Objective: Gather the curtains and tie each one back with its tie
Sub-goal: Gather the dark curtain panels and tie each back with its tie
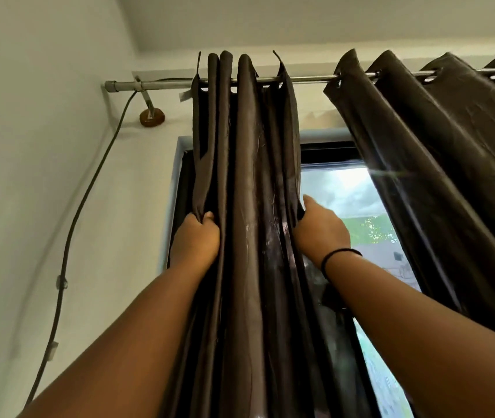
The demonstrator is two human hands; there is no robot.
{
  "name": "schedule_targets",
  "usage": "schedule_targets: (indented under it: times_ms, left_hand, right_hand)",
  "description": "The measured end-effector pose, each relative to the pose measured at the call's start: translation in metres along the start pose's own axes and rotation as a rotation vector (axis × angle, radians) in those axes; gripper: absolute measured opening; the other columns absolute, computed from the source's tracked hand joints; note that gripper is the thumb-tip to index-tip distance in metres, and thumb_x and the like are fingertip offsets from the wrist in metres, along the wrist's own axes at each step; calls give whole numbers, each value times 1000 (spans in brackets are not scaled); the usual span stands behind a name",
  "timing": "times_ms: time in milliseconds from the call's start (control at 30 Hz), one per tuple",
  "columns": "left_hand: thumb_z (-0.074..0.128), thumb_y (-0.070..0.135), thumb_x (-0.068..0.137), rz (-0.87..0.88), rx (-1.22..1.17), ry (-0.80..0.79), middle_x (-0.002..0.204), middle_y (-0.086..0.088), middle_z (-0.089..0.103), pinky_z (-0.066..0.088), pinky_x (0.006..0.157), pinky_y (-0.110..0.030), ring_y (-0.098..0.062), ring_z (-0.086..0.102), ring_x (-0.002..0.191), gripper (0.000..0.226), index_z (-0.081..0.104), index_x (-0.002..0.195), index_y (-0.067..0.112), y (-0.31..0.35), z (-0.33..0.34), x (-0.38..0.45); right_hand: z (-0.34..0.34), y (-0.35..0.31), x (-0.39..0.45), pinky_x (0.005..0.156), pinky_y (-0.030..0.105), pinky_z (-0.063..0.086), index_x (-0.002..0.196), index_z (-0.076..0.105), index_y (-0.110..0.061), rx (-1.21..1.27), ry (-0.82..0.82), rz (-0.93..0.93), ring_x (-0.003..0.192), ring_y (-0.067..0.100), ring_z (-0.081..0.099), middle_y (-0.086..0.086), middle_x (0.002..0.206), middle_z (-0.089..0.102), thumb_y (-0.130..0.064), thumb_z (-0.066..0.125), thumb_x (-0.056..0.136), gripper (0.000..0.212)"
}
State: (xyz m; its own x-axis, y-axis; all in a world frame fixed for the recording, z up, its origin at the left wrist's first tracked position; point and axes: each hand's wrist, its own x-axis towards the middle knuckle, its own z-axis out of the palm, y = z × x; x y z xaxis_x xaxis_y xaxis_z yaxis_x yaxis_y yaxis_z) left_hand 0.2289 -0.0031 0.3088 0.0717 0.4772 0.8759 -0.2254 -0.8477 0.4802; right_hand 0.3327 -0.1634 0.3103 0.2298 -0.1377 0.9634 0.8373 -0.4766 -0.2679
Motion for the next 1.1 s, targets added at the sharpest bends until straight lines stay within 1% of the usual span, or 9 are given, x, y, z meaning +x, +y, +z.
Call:
schedule_targets:
  times_ms: [133,300,400,533,600,767,867,967,1100]
  left_hand:
    - [35,24,100,159,51,14,110,-18,58,35,67,-30,-29,53,86,31,57,103,4,15,25,-4]
    - [35,18,97,255,20,-30,115,-15,51,46,87,-43,-37,55,99,31,59,112,5,44,65,-14]
    - [39,20,96,277,-30,-60,117,-16,52,46,89,-42,-39,56,103,30,60,115,9,62,86,-18]
    - [46,17,93,307,-78,-118,118,-17,57,42,83,-35,-38,57,104,25,63,109,7,95,111,-31]
    - [47,14,90,351,-56,-159,119,-18,57,43,87,-37,-38,57,106,23,63,105,5,117,126,-39]
    - [41,13,91,413,114,-282,123,-15,49,42,93,-43,-38,52,112,27,57,110,4,144,152,-61]
    - [42,16,91,364,225,-266,121,-14,51,45,90,-44,-39,54,109,28,58,112,5,122,145,-59]
    - [46,21,89,285,199,-220,114,-15,58,46,84,-40,-38,56,104,17,55,96,9,91,123,-51]
    - [51,47,89,178,69,-160,116,-7,59,47,82,-36,-28,59,102,45,50,120,15,63,85,-44]
  right_hand:
    - [1,-2,2,65,33,44,121,55,-29,42,-30,-72,79,32,56,10,100,67,-8,41,86,43]
    - [-1,14,9,63,29,40,123,56,-35,67,-96,-61,76,28,51,5,107,67,-9,43,85,48]
    - [-7,30,13,61,29,40,122,58,-35,68,-147,-61,75,27,52,5,103,68,-14,44,86,44]
    - [-26,51,15,63,31,38,82,58,-23,101,-214,-86,75,30,51,8,89,63,-18,45,91,16]
    - [-33,67,18,67,33,36,69,44,-20,110,-218,-47,76,30,47,12,89,58,-15,42,94,25]
    - [-45,112,35,80,37,40,98,54,-4,228,-217,141,99,38,54,26,111,58,-21,39,98,23]
    - [-47,117,33,75,34,39,70,53,-11,297,-256,142,84,30,53,14,86,59,-17,46,95,26]
    - [-45,109,28,74,36,42,56,63,-17,540,-289,163,78,24,56,1,63,64,-11,48,91,39]
    - [-42,69,18,70,35,46,79,67,-15,613,-295,71,86,28,62,13,91,66,-20,46,97,28]
